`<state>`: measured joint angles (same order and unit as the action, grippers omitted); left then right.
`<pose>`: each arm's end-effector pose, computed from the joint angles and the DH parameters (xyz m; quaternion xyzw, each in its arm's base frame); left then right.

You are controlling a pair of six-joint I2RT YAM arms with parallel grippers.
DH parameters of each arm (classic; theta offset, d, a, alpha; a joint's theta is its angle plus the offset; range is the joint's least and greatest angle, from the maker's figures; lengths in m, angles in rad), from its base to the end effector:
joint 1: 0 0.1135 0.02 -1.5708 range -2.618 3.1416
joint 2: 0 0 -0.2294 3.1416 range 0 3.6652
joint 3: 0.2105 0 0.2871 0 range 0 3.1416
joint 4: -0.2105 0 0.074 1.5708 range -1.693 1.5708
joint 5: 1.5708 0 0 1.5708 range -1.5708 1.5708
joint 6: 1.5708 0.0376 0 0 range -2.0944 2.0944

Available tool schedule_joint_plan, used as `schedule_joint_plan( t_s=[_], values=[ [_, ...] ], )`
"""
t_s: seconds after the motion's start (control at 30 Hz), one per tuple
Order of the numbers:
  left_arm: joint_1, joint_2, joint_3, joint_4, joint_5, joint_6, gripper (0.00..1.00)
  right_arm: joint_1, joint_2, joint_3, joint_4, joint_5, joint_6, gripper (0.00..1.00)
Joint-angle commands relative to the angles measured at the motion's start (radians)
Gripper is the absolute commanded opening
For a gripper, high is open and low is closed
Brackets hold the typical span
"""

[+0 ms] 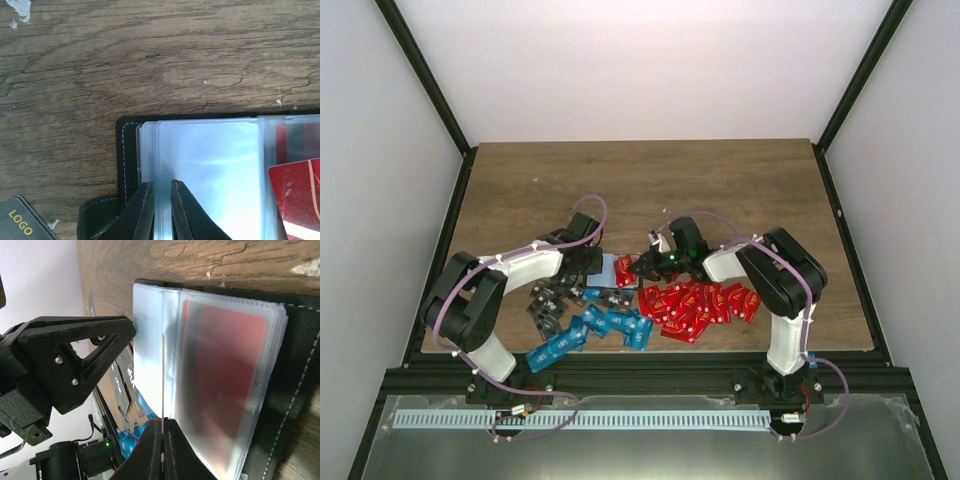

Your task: Put the credit cards into the card holder

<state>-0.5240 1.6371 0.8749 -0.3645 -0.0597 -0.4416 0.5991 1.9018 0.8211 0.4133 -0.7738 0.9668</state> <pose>0.2848 -0.1620 0.0912 0.0336 0.9745 -0.0764 0.2085 0.2816 0.2241 0.0485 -0.0096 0.8493 0.5258 0.0471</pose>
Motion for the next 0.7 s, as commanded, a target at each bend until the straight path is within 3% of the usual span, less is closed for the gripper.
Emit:
schedule_joint_plan(
  t_s=[0.0, 0.67],
  values=[
    [0.004, 0.012, -0.015, -0.001, -0.003, -0.007, 0.12, 0.010, 0.019, 0.037, 0.028, -0.014, 0.011, 0.01],
    [0.004, 0.010, -0.036, 0.008, 0.007, -0.009, 0.12, 0.010, 0.070, 0.069, 0.028, -0.018, 0.023, 0.01]
  ],
)
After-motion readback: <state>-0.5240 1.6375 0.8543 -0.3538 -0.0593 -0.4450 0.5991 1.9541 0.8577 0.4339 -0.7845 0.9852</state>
